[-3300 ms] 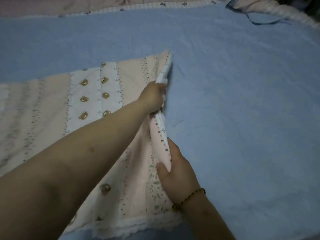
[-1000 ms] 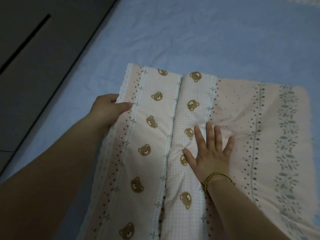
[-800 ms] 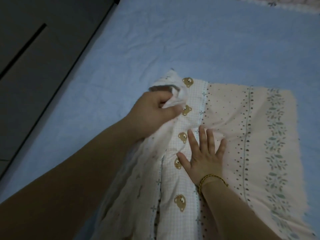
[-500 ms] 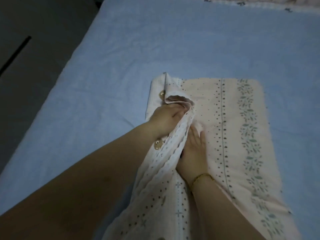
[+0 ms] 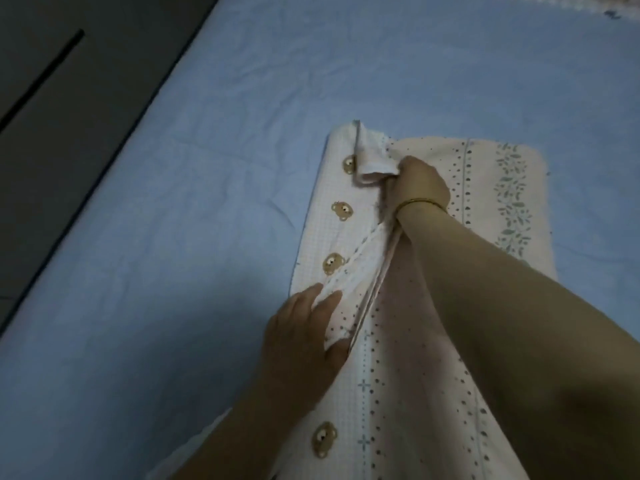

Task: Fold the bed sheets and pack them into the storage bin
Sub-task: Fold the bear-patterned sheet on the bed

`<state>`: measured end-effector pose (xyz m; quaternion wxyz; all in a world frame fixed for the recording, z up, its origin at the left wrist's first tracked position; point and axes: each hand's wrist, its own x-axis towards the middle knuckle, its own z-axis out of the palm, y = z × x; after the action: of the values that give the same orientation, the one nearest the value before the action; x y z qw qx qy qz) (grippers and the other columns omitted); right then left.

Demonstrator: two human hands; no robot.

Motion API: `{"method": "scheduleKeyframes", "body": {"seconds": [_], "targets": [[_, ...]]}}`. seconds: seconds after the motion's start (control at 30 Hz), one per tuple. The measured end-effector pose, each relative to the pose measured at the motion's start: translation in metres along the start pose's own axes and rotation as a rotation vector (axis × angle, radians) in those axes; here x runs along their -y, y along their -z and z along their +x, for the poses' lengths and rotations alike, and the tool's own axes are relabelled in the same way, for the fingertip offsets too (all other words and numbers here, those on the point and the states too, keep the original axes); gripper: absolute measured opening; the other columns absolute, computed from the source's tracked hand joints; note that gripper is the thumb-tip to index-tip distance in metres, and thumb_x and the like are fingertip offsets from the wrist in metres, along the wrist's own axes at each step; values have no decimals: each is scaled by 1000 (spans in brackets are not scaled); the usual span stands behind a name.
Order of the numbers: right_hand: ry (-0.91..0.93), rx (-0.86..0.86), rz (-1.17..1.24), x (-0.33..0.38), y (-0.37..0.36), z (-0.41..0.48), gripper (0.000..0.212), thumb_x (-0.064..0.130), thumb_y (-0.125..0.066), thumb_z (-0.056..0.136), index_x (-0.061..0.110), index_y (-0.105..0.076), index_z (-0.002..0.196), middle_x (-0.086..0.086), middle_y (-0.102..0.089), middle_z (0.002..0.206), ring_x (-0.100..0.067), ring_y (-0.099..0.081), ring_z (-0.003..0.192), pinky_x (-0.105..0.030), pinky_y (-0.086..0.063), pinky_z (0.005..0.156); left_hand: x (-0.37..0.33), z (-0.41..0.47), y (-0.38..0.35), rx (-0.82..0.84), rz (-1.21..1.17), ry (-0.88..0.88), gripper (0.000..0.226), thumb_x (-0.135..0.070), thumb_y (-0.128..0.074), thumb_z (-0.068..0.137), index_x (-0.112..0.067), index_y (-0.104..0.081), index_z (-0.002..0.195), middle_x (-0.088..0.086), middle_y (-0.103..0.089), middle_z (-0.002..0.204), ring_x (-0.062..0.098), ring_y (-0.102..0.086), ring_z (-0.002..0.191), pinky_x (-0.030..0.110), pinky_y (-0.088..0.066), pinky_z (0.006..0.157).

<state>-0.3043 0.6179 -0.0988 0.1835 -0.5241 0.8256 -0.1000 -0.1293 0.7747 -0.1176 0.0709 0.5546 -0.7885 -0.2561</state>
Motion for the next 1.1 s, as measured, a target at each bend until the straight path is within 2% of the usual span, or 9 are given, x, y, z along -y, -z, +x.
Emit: {"method": "scheduleKeyframes", "body": {"seconds": [0.17,0.33,0.43,0.57,0.7,0.87,0.93,1.0,1.1], "targets": [[-201,34,86,-43,11,-2,47,27,-53,91,-1,-41,127,-19,-52,127,-33,-50,116,-38,-42,91,11,-28,25,153,-122,290,70,-68,-41,73,-34,-37,135,-13,-47,134,11,-48,120,22,-37,96],[-117,-21,386,-46,15,-49,50,13,-51,91,8,-31,136,-13,-42,136,-29,-47,120,-35,-39,98,19,-72,35,393,-19,360,77,-72,-49,73,-37,-25,137,-11,-44,138,13,-44,126,21,-36,93],[340,-151,236,-36,12,-116,44,6,-52,88,6,-45,132,-15,-47,135,-30,-41,126,-36,-29,106,11,-98,39,432,68,395,70,-70,-43,75,-33,-33,134,-8,-50,131,11,-47,121,21,-35,85],[860,414,-221,-14,4,-189,68,2,-48,86,22,-23,145,-2,-27,151,-19,-9,143,-32,7,115,-26,-117,53,324,153,311,43,-51,-45,89,-28,-42,126,-8,-52,127,12,-48,117,21,-32,80],[996,416,-463,-32,16,-209,41,17,-47,91,24,-44,131,0,-48,131,-21,-32,129,-33,-8,112,-75,-133,41,353,138,192,38,-39,-46,93,-27,-42,130,-8,-50,129,11,-45,118,19,-32,87],[903,419,-529,-116,29,-233,44,19,-70,75,25,-61,118,-4,-64,107,-27,-55,108,-41,-31,105,-117,-169,-3,656,-388,220,39,-29,-54,92,-23,-50,131,-5,-55,129,9,-52,115,18,-36,100],[884,332,-479,-142,22,-238,49,18,-89,46,25,-74,91,-1,-68,81,-25,-68,82,-45,-51,81,-114,-185,-12,521,-476,167,32,-29,-51,93,-25,-56,125,-9,-60,121,-2,-56,105,21,-39,101],[840,242,-330,-152,21,-251,30,17,-83,54,22,-75,82,-2,-70,78,-26,-69,75,-45,-53,73,-103,-194,-9,113,-450,196,30,-31,-47,88,-25,-65,110,-12,-64,105,-11,-59,89,22,-45,95],[730,195,-212,-155,19,-267,36,28,-48,77,12,-71,100,-13,-70,102,-33,-68,92,-51,-48,84,-73,-186,-9,-372,-83,187,41,-26,-41,83,-3,-69,103,14,-69,105,27,-67,95,44,-50,84]]}}
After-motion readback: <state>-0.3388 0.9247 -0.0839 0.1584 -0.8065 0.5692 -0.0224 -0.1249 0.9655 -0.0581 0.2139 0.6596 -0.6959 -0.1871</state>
